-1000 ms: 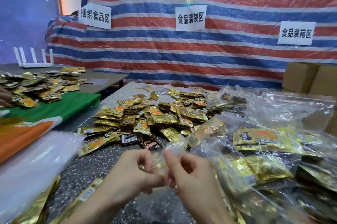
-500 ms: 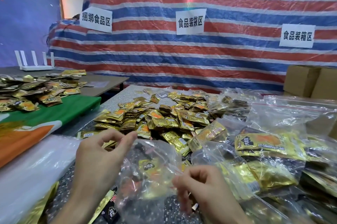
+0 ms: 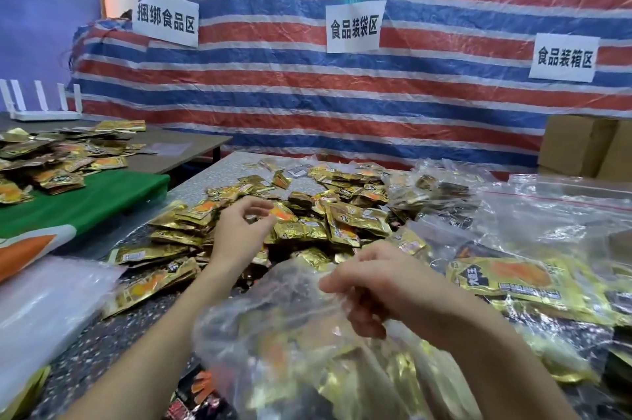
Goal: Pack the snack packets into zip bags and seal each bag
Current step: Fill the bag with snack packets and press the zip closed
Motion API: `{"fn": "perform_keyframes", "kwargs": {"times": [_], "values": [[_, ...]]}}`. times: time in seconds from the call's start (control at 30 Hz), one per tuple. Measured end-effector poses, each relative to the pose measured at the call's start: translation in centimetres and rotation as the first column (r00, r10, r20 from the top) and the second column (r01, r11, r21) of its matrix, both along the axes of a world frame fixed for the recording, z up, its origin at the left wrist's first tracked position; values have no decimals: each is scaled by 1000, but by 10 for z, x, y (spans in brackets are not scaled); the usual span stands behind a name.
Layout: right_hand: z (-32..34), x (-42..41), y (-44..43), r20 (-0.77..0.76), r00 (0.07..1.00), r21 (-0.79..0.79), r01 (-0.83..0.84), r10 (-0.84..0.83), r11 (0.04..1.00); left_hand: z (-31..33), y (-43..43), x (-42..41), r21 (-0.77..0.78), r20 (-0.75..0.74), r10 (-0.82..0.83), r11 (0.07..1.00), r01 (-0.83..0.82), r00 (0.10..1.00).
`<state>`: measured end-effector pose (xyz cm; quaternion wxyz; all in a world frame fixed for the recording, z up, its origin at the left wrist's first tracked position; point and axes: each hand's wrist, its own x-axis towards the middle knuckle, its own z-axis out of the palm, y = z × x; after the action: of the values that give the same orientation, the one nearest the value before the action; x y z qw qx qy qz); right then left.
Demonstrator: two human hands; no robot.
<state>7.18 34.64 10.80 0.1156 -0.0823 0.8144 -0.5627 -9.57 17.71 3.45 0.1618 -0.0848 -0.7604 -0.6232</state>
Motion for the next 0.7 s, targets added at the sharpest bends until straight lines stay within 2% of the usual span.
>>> {"fn": "perform_keyframes", "kwargs": {"times": [0.07, 0.13, 0.23, 0.33, 0.4, 0.47, 0.5, 0.57, 0.63, 0.7], "values": [[3, -5, 4, -9, 999, 62, -43, 43, 997, -13, 6, -18, -119, -53, 67, 990, -73, 996], [5, -8, 6, -4, 997, 85, -81, 81, 993, -24, 14, -29, -241, -85, 57, 968, -76, 995], [4, -13, 8, 13, 994, 130, -107, 106, 986, -42, 24, -46, -443, -24, -34, 896, 20, 999], [-1, -16, 10, 27, 996, 144, -88, 85, 986, -57, 29, -53, -493, 14, -155, 858, 142, 988], [-3, -18, 11, 38, 997, 107, -68, 64, 992, -64, 34, -61, -601, -35, -102, 797, 60, 994], [-3, -18, 12, 41, 999, 74, -32, 29, 997, -61, 38, -60, -714, -103, 39, 692, -102, 994], [-3, -19, 12, 42, 999, 60, -7, 4, 998, -58, 38, -58, -695, -132, 44, 708, -124, 990], [-3, -19, 12, 37, 998, 41, 53, -55, 998, -48, 35, -54, -624, -98, -14, 780, -50, 995], [-4, -20, 11, 17, 990, 30, 138, -139, 990, -32, 30, -49, -498, -37, -93, 865, 63, 995], [-5, -21, 10, 0, 974, 19, 226, -226, 974, -8, 22, -40, -340, -6, -110, 935, 101, 994]]}}
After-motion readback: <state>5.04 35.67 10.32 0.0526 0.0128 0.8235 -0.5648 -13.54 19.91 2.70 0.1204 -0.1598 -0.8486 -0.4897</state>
